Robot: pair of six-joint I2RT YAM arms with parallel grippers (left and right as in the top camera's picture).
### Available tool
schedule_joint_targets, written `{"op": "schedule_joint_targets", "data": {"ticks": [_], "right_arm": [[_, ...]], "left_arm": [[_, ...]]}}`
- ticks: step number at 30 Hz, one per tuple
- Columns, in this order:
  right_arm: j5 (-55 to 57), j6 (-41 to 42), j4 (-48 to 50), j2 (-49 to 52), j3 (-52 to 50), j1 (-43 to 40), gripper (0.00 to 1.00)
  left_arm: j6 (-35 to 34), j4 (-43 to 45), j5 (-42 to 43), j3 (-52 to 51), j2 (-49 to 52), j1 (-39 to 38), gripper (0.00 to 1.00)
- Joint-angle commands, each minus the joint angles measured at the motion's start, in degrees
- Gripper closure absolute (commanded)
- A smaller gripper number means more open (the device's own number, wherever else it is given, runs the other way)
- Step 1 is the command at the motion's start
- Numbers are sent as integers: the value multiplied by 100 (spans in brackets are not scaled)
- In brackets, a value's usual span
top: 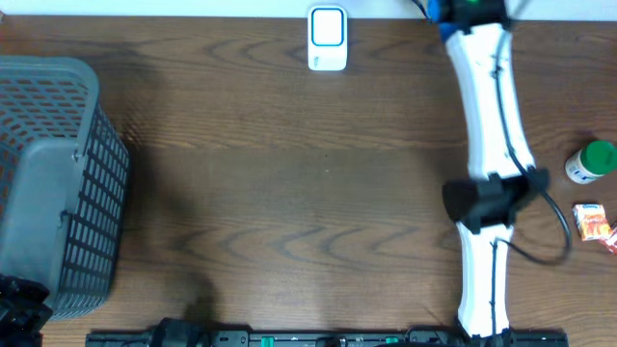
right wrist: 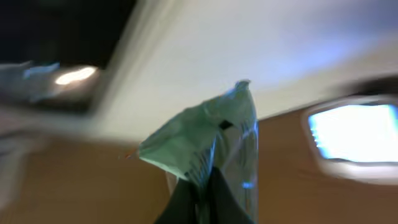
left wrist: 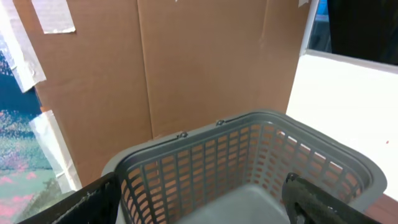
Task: Scan the item barcode
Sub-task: 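Carry the wipes pack to the right table edge and release it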
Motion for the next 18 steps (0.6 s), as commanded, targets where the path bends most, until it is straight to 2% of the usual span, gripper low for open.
{"op": "schedule_joint_targets", "data": {"ticks": [1,6,9,12,18], "right_arm": [[4345,-1742,-1156,-647,122,184,99],[7309,-2035,-2695,-603,76,63,99],[8070,-2096,-3279,-433,-44,-350,99],[8065,-2015,-3652,-278,-249,-949,99],[6990,-1860,-3727,-142,-1309,-2116,99]], "left_arm": [[-33,15,-55,0,-26,17,17],[-35,15,-55,0,-26,17,17],[-35,13,-55,0,-26,17,17],[-33,13,-55,0,-26,17,17],[-33,15,-55,0,-26,17,17]]}}
